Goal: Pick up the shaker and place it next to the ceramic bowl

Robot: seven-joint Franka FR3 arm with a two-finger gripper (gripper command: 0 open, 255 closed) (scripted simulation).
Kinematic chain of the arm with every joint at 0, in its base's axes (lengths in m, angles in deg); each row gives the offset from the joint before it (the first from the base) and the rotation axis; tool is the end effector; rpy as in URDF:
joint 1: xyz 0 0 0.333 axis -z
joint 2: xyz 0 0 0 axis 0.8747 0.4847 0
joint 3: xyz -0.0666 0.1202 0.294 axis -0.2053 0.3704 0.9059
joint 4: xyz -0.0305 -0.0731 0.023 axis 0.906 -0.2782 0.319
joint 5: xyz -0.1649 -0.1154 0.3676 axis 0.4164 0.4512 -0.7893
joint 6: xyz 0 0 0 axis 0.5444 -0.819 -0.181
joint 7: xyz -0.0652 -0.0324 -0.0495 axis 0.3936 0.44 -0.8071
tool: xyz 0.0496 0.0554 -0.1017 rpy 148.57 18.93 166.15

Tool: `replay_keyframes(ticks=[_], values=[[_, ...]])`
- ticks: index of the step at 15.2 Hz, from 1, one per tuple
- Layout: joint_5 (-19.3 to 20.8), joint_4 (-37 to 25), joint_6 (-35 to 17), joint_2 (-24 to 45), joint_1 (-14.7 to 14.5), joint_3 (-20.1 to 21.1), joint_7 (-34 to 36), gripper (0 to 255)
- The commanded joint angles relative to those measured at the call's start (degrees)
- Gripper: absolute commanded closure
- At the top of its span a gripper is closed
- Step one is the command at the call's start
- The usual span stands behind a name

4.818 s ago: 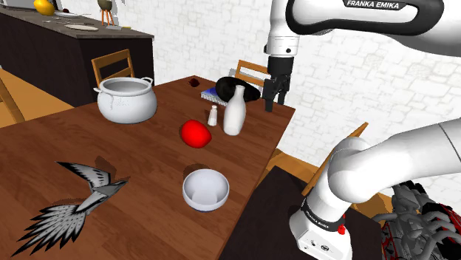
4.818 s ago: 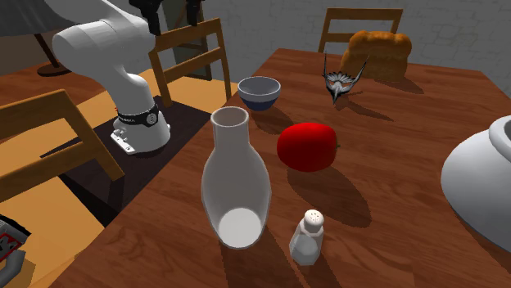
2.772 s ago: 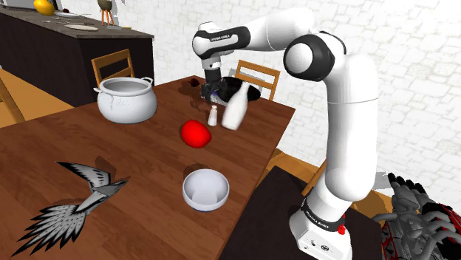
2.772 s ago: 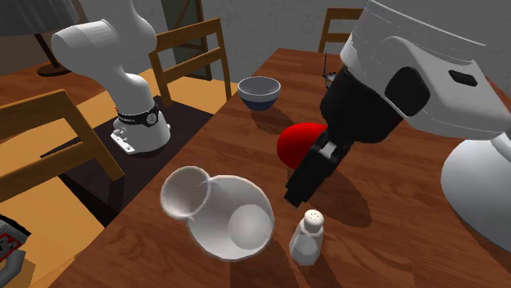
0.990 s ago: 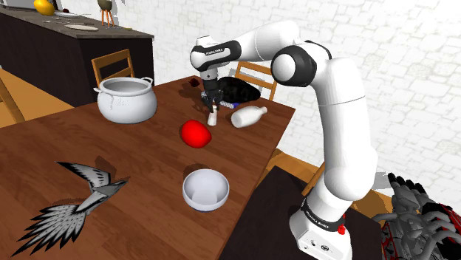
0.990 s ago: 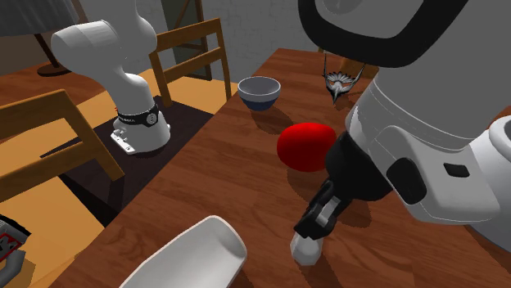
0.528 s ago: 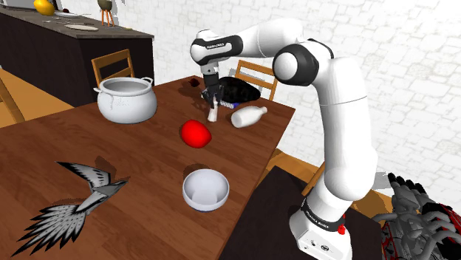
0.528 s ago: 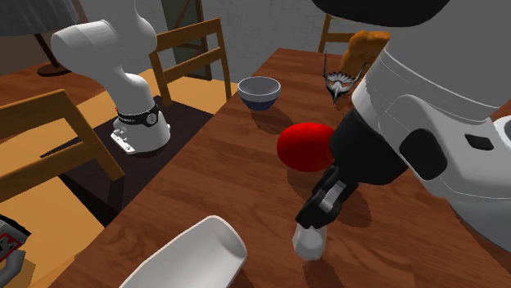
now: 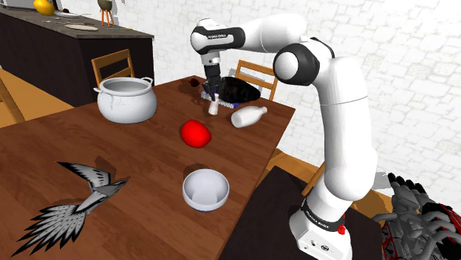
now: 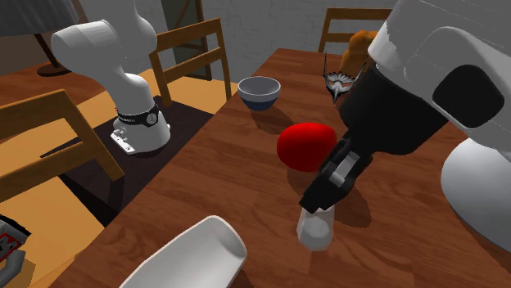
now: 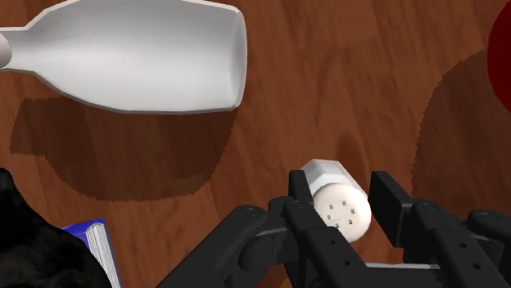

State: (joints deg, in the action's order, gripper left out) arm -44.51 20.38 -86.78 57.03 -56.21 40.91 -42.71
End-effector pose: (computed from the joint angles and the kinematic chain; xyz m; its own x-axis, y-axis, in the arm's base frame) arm 0.6991 -0.1461 0.4120 0.9559 -0.1471 -0.2542 -0.1189 -0.9853 0.1230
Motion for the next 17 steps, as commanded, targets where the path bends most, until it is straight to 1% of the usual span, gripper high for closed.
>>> replay_keyframes(ticks=[1,10,17], values=[[0.0,-1.5,1.6,-0.1,0.0,0.0,-0.1,255],[0.0,-10.2,9.2,1.0,0.3,-0.1,-0.9,255],[-0.2,-20.3,16.4,3.8,0.7,-0.2,-1.8,255]])
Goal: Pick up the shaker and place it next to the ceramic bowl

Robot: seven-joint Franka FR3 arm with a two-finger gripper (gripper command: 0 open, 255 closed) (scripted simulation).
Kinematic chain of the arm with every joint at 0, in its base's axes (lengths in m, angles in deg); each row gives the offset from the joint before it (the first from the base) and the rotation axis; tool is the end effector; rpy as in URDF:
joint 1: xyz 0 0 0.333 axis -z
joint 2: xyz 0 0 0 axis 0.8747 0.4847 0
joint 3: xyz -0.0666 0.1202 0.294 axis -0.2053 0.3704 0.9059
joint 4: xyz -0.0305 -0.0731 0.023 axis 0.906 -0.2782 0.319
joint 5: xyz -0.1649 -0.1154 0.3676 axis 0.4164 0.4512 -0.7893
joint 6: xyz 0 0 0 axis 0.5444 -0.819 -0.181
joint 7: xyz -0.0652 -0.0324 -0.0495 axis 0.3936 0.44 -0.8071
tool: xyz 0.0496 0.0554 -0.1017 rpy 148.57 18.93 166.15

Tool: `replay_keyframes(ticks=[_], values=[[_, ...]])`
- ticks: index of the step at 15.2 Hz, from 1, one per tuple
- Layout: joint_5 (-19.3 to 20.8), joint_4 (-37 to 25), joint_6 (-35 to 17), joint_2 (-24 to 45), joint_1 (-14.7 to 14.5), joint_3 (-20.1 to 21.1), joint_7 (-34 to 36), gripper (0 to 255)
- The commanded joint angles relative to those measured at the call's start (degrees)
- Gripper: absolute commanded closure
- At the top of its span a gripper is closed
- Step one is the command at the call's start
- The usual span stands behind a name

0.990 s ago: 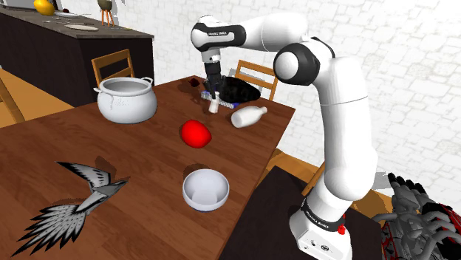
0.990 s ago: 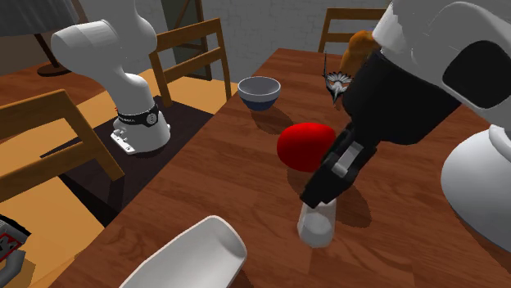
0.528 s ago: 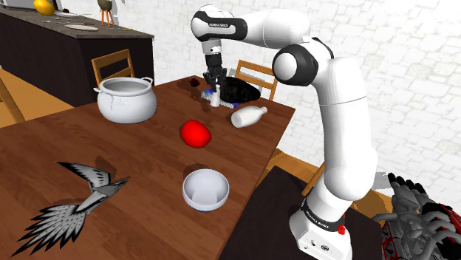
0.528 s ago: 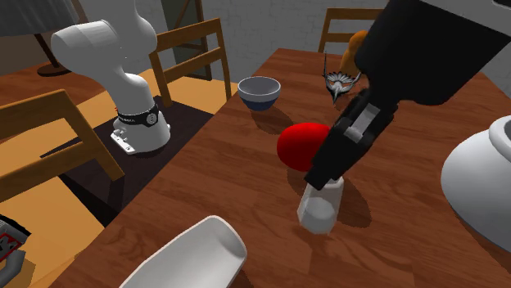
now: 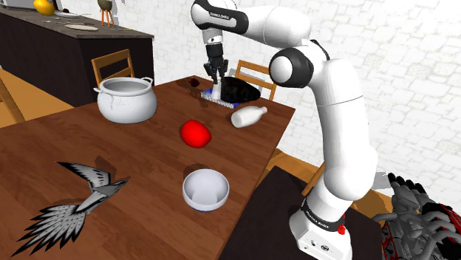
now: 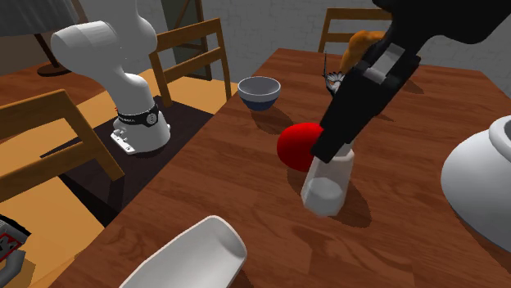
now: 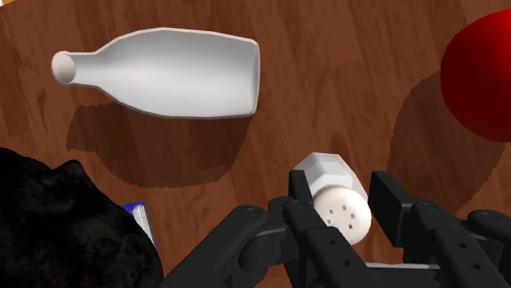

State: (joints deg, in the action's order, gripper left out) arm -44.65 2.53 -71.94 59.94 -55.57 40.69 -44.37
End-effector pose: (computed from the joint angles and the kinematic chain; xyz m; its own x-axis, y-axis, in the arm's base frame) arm 0.6993 -0.1460 0.5081 0.9559 -0.1471 -0.2542 -0.1189 -0.9852 0.1232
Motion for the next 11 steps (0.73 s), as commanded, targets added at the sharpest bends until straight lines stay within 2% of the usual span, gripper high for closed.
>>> replay_keyframes(ticks=[1,4,5,7,11], values=[[-0.1,-4.3,2.8,1.6,0.2,0.0,-0.3,255],[-0.2,-9.3,5.8,3.5,0.5,0.0,-0.6,255],[0.1,-0.9,2.6,-1.6,-0.7,0.0,0.4,255],[0.6,10.3,-1.4,-8.7,-2.6,0.2,2.3,255],[1.2,25.7,-5.9,-19.2,-5.5,1.2,6.2,255]])
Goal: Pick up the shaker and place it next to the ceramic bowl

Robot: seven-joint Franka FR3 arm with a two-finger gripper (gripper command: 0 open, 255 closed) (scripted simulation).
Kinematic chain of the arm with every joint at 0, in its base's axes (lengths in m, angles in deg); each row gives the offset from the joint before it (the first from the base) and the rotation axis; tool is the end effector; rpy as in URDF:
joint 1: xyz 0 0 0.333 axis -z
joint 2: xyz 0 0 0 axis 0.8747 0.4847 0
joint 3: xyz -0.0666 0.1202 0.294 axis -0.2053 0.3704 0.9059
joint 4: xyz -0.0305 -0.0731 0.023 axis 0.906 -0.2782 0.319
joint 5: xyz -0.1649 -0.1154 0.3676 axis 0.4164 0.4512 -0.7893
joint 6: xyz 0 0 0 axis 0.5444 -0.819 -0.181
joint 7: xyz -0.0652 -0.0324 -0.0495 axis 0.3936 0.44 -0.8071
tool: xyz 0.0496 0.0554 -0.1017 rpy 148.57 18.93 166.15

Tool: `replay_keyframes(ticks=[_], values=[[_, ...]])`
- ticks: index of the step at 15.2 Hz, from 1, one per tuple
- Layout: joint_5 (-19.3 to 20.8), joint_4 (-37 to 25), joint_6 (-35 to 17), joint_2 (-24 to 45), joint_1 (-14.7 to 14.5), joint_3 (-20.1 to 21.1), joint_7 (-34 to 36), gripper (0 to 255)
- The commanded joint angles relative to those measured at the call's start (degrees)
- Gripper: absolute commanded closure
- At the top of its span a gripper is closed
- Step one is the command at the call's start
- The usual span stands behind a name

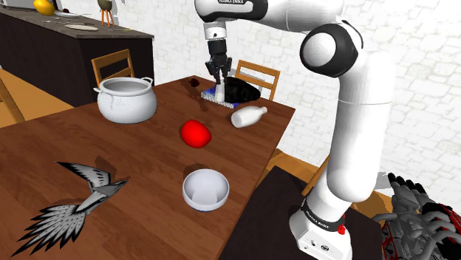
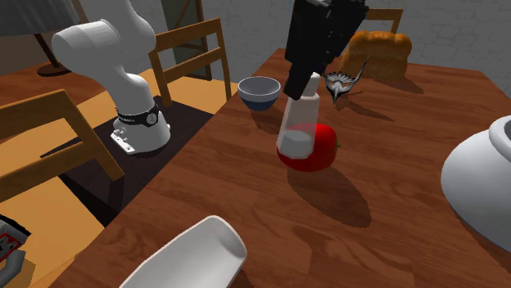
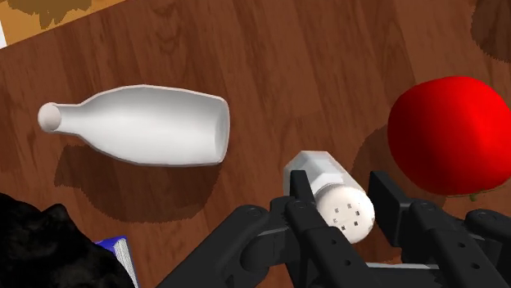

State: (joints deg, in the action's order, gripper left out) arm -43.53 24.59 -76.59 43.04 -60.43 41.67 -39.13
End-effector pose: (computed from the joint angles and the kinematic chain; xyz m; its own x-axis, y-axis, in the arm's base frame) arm 0.6398 -0.0879 0.5331 0.9560 -0.1465 -0.2541 -0.1184 -0.9854 0.1227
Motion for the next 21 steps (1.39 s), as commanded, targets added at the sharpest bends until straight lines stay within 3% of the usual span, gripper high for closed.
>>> replay_keyframes(ticks=[1,7,15,21], values=[[0.2,6.7,-2.0,-4.5,-1.3,0.6,2.0,255],[0.0,21.9,-4.9,-16.3,-4.7,3.0,8.1,255],[-2.2,36.4,-5.9,-29.2,-8.6,7.5,16.5,255],[-2.2,41.0,-10.5,-29.2,-8.6,7.5,16.7,255]])
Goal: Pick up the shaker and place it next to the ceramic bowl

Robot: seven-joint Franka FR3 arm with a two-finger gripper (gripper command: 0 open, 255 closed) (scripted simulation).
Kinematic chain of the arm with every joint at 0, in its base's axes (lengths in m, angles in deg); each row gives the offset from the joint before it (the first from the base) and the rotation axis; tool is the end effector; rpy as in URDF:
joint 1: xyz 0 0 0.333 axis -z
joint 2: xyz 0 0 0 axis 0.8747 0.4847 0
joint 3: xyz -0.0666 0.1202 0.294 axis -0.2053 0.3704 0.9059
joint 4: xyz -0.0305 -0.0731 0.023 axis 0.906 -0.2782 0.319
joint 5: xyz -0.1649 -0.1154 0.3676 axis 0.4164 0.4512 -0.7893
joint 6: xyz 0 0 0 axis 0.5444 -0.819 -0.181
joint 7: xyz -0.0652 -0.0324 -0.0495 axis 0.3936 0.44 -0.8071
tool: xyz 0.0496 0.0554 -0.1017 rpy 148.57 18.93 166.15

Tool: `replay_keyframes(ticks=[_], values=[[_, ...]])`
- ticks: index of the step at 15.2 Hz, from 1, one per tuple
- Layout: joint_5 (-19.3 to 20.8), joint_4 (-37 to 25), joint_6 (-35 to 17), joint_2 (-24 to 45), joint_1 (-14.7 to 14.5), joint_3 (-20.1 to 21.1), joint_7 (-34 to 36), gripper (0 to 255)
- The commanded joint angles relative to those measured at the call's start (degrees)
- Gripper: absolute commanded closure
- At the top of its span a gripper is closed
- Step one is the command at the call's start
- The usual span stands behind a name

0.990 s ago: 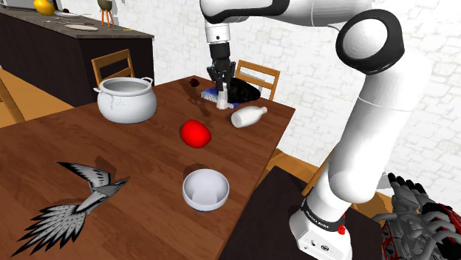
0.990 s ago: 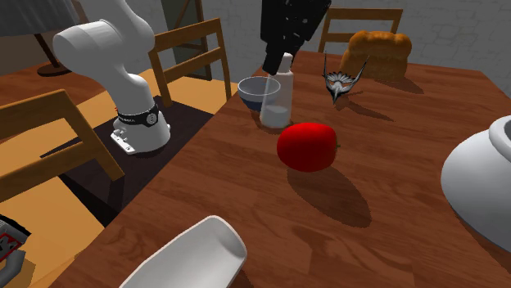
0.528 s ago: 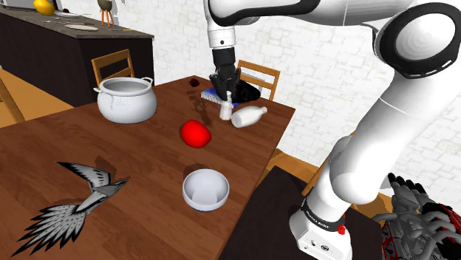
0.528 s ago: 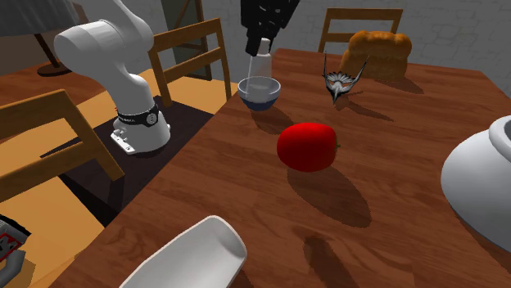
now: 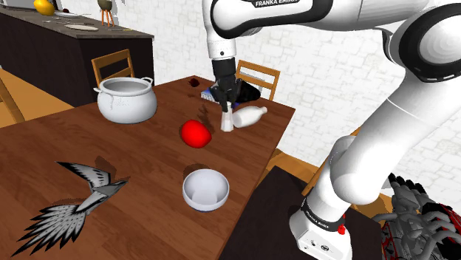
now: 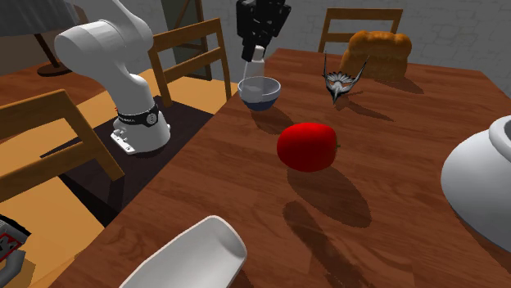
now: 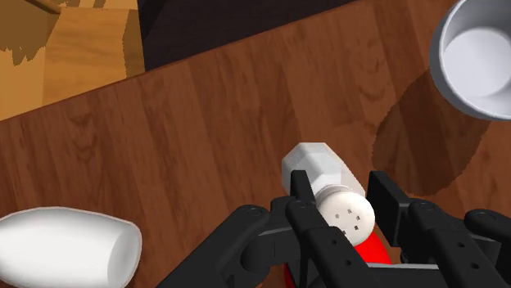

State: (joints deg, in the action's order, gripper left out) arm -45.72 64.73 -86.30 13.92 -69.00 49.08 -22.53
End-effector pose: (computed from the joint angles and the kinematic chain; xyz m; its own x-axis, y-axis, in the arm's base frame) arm 0.4821 0.0633 0.5005 0.9557 -0.1471 -0.2549 -0.1188 -0.9853 0.1231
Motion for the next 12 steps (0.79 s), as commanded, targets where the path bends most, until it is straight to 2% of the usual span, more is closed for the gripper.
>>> replay_keyframes(ticks=[1,12], values=[[0.0,1.5,-1.6,0.0,0.0,0.0,0.1,255],[0.0,8.6,-10.0,1.4,0.0,0.0,0.5,255]])
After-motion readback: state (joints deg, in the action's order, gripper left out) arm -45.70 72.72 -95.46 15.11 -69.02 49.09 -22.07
